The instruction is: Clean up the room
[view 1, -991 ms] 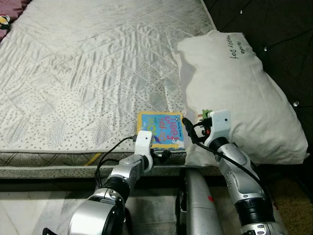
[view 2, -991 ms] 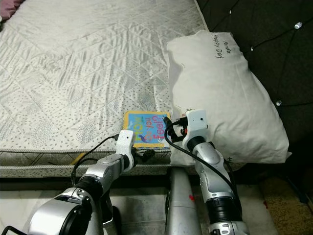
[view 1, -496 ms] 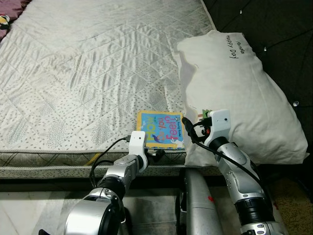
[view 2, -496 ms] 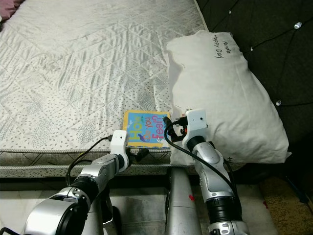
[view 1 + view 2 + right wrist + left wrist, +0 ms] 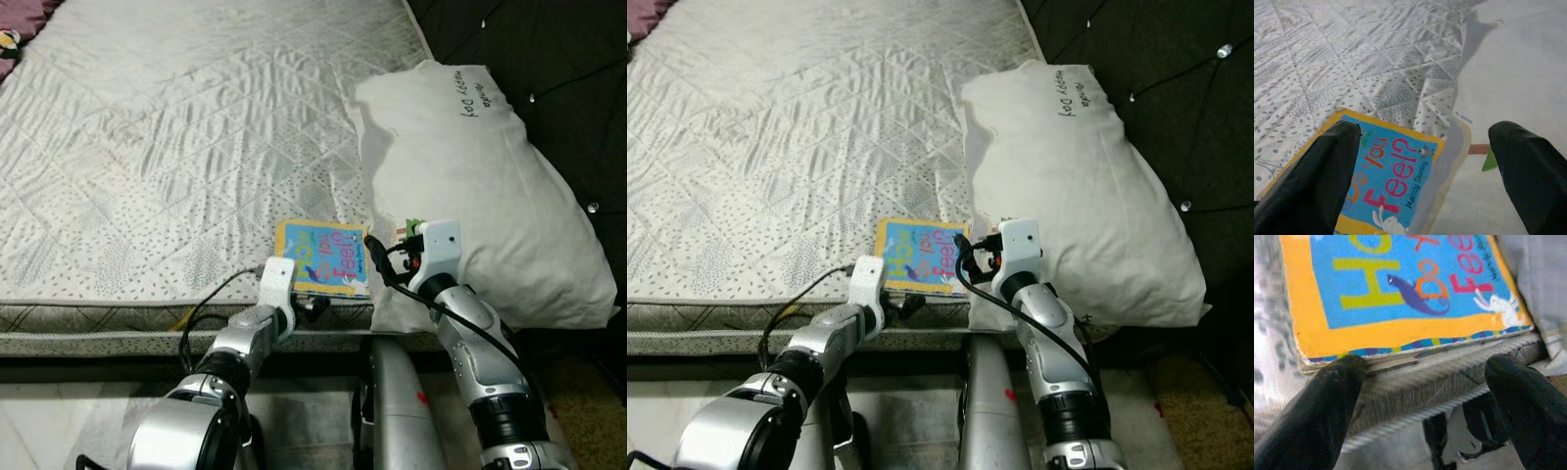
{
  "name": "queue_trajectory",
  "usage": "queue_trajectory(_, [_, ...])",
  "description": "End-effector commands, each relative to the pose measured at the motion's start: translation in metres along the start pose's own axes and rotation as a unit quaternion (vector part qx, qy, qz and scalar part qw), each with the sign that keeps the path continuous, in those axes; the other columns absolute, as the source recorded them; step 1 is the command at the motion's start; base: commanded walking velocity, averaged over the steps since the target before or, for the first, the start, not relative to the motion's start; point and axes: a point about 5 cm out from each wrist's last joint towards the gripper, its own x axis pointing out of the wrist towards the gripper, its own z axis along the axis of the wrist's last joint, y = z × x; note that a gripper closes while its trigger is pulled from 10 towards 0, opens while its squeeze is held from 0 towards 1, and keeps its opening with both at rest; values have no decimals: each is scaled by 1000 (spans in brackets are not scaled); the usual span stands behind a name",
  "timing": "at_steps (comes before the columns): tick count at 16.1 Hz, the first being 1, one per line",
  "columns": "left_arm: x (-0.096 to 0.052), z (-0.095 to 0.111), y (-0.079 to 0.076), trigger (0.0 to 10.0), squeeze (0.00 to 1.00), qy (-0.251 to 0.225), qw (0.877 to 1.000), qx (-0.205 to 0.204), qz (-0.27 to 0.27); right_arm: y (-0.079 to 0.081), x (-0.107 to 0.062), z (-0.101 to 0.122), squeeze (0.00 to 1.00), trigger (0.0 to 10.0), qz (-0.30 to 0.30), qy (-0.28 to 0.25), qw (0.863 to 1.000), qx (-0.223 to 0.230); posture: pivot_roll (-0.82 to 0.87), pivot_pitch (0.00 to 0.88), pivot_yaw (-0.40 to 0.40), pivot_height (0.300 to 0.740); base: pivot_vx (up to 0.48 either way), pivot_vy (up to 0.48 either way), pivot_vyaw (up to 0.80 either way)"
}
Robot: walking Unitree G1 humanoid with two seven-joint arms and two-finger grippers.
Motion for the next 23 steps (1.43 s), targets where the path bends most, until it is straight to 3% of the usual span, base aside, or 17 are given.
queue_trajectory(1, [1, 13, -3, 10000, 0, -20, 999, 31, -5, 0, 2, 1, 0, 10000, -2, -3, 1000, 1, -105, 82, -16, 583, 0, 0, 0])
queue_trajectory(2, [0, 17, -2, 10000, 0, -27, 998, 51, -2, 2, 5, 2, 0, 10000, 0, -8, 1000, 4, -93, 75, -16, 583, 0, 0, 0])
queue_trajectory(6, [-5, 24, 1, 10000, 0, -48, 997, 59, 8, 6, 14, 6, 0, 10000, 7, -13, 1000, 5, -70, 54, -28, 583, 0, 0, 0])
queue_trajectory(7, [-10, 32, 5, 10000, 0, -76, 994, 71, 27, 7, 18, 8, 0, 10000, 11, -16, 1000, 5, -58, 41, -31, 583, 0, 0, 0])
queue_trajectory(8, [-16, 43, 12, 10000, 0, -116, 987, 90, 57, 9, 21, 10, 0, 10000, 13, -21, 1000, 5, -50, 28, -33, 583, 0, 0, 0])
queue_trajectory(11, [-41, 64, 37, 10000, 0, -207, 963, 96, 141, 11, 30, 16, 0, 10000, 15, -35, 999, 8, -30, 0, -32, 583, 0, 0, 0])
queue_trajectory(14, [-75, 62, 62, 10000, 0, -253, 940, 80, 215, 4, 37, 22, 0, 10000, -11, -50, 999, 4, -3, 0, -36, 583, 0, 0, 0])
queue_trajectory(17, [-107, 65, 78, 10000, 0, -323, 902, 60, 281, -5, 40, 24, 0, 10000, -41, -63, 997, 8, 16, 0, -32, 583, 0, 0, 0])
queue_trajectory(19, [-126, 63, 80, 10000, 0, -364, 879, 68, 301, -13, 39, 25, 0, 10000, -68, -70, 995, 16, 11, 0, -19, 583, 0, 0, 0])
queue_trajectory(20, [-135, 61, 80, 10000, 0, -373, 871, 74, 309, -18, 37, 24, 0, 10000, -81, -72, 994, 19, 10, 0, -20, 583, 0, 0, 0])
queue_trajectory(23, [-140, 59, 70, 10000, 0, -367, 877, 69, 303, -28, 27, 13, 0, 10000, -102, -55, 993, 34, 1, 0, -37, 583, 0, 0, 0])
